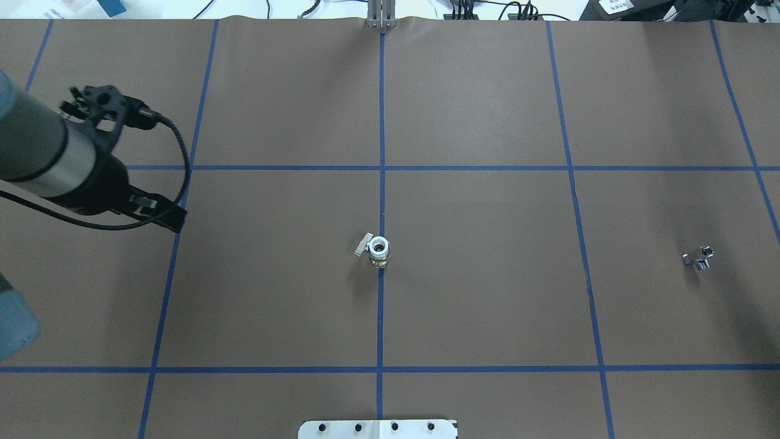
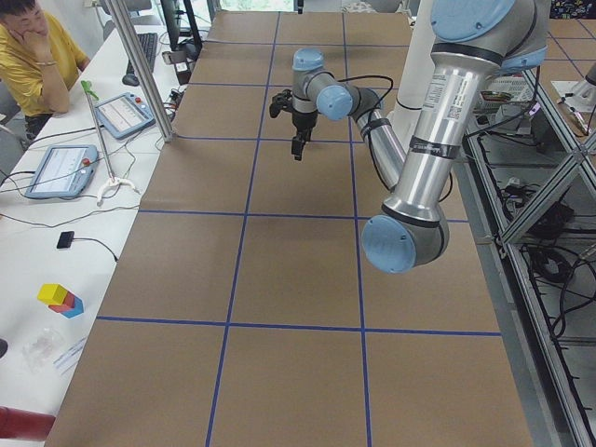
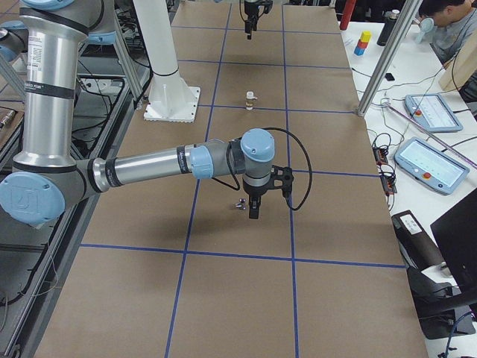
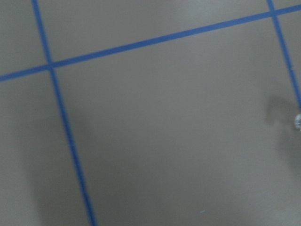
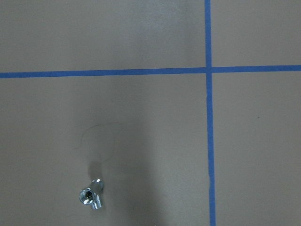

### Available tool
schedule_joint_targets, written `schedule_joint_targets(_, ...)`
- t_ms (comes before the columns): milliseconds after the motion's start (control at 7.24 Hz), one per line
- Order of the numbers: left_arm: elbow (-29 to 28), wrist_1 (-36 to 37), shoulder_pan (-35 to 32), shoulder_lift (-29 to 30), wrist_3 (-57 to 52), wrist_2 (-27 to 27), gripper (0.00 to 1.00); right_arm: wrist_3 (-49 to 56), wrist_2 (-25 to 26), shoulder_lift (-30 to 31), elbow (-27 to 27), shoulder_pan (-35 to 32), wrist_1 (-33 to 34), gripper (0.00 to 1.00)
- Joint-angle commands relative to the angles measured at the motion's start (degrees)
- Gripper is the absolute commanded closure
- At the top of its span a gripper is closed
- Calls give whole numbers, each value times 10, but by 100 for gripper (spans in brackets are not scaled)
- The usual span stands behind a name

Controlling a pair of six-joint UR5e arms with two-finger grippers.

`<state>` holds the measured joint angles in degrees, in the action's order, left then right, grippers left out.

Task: Assemble PPR valve and pipe with both arms
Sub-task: 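Withdraw the left arm while the right gripper reaches the chrome fitting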

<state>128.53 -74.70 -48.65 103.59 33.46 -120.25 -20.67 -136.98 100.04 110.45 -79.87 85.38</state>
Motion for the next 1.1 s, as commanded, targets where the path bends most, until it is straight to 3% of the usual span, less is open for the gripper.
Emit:
schedule_joint_targets(0,-5,-4,-133,-99,-220,-51,1,-131,4,34,-2,68,-124,0)
schedule_joint_targets(276,-34,-5,-177,-104,-289,-52,1,-221,38,64,-4,139,-206,0)
schedule_joint_targets(552,-35,-4,-177,-104,-289,-52,1,-306,115,64,-13,219,-259,0)
schedule_joint_targets(967,-37,-5,-177,-104,-289,-52,1,-314,154,46,-70,262,-313,3)
